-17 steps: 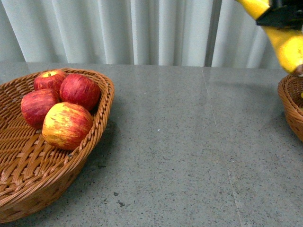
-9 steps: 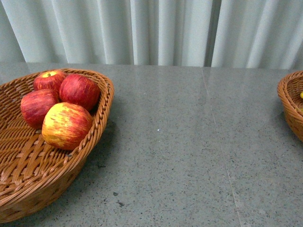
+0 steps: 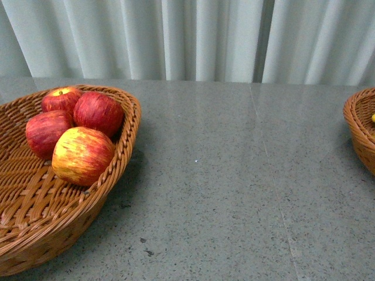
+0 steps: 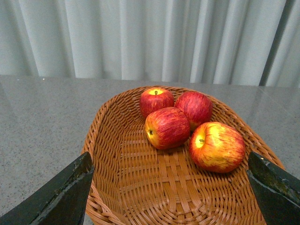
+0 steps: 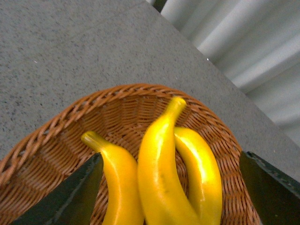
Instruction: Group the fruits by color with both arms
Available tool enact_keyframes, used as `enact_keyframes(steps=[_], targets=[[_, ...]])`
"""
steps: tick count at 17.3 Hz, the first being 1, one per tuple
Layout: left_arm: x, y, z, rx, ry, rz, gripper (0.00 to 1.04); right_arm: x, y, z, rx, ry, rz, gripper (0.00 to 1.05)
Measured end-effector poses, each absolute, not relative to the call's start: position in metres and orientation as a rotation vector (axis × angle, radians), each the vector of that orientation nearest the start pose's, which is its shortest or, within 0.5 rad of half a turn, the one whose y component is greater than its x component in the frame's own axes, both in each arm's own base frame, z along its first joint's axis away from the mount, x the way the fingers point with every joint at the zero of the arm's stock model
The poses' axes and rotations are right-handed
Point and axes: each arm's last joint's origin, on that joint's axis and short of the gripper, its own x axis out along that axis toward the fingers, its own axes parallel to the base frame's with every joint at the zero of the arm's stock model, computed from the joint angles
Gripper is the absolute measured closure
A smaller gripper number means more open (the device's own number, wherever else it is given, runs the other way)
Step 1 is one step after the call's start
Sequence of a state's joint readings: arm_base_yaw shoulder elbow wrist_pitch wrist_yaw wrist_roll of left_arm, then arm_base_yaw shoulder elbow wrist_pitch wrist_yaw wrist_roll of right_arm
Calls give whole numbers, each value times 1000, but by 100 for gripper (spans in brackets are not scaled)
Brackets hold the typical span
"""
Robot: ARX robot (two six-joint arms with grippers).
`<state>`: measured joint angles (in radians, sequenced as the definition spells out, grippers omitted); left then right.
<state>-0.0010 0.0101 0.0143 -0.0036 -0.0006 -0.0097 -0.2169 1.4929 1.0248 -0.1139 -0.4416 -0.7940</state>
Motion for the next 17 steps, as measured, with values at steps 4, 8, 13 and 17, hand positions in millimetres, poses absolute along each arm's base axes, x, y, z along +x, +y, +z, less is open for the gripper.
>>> enact_keyframes(steps=[4,8,13,17], targets=[[97,0,167,-10,-1,-1,7,317,-51,268,-568,376,433,6],[97,0,167,-10,-1,0,7,314,-46,278,-536,326,443,7],[97,0,167,-10,-1,-1,7,310,-40,290,-506,259,454,6],[97,0,167,-10,0,0,7,288,-27,312,-394,99,466,7]])
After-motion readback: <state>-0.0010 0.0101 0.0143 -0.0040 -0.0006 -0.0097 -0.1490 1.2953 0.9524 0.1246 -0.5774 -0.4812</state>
